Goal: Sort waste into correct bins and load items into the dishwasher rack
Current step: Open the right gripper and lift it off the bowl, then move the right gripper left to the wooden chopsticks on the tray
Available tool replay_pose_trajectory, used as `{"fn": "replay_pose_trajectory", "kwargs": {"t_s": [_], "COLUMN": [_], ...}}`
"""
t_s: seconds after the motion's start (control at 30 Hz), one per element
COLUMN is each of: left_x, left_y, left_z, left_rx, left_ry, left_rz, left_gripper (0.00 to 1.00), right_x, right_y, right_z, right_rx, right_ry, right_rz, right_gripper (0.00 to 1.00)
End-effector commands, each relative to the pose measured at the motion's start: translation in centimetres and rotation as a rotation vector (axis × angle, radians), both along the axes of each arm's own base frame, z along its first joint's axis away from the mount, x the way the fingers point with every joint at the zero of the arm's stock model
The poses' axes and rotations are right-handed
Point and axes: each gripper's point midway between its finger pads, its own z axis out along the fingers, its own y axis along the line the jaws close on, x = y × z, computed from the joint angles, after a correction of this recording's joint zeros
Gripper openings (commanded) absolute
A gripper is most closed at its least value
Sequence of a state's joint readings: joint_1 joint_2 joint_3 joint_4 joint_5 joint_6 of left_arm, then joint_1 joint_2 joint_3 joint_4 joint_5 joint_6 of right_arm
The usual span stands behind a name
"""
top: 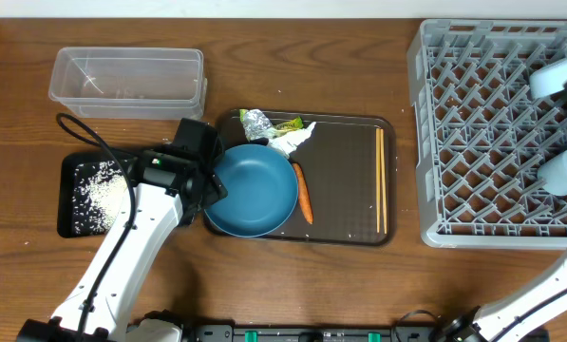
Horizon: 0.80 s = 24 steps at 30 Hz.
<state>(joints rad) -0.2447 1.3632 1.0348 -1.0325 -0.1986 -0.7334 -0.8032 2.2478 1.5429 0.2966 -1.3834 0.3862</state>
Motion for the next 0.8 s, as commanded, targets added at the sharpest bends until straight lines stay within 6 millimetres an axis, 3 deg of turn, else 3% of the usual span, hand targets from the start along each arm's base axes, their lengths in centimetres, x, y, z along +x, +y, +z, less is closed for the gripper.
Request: {"fn": "replay_pose_trajectory", "kwargs": {"t_s": [0.0, 0.07, 0.13, 0.33, 0.53, 0.67, 0.77], "left_x": [0.4, 0.4, 0.4, 0.4, 0.4, 0.4, 0.4], "left_y": [0.3, 0.3, 0.3, 0.3, 0.3, 0.3, 0.3], "left_z": [0.9, 0.9, 0.9, 0.9, 0.9, 0.9, 0.9], "left_rx": [0.011, 0.011, 0.011, 0.011, 0.011, 0.011, 0.011], "left_ry": [-0.032, -0.032, -0.032, -0.032, -0.032, -0.032, -0.032], "left_rz": [0.015, 0.015, 0.015, 0.015, 0.015, 0.015, 0.015], "left_gripper": [0.98, 0.98, 0.98, 0.98, 0.98, 0.98, 0.98], "right_x": [-0.6, -0.7, -1.1, -3.4, -6.4, -6.9, -6.3], "right_y": [-1.3, -1.9, -2.6, -3.9, -3.3, -2.0, 0.6], "right_z": [0.9, 2.2, 4.1, 10.6, 16.9, 19.9, 21.5], "right_rx": [0.121, 0.142, 0.147, 0.102, 0.041, 0.072, 0.088], "right_ry": [0.052, 0.045, 0.02, -0.096, -0.218, -0.239, -0.236], "right_rz": [-0.019, -0.031, -0.042, -0.074, -0.1, -0.095, -0.044], "right_gripper": [0.55, 0.7, 0.99, 0.99, 0.99, 0.99, 0.99]}}
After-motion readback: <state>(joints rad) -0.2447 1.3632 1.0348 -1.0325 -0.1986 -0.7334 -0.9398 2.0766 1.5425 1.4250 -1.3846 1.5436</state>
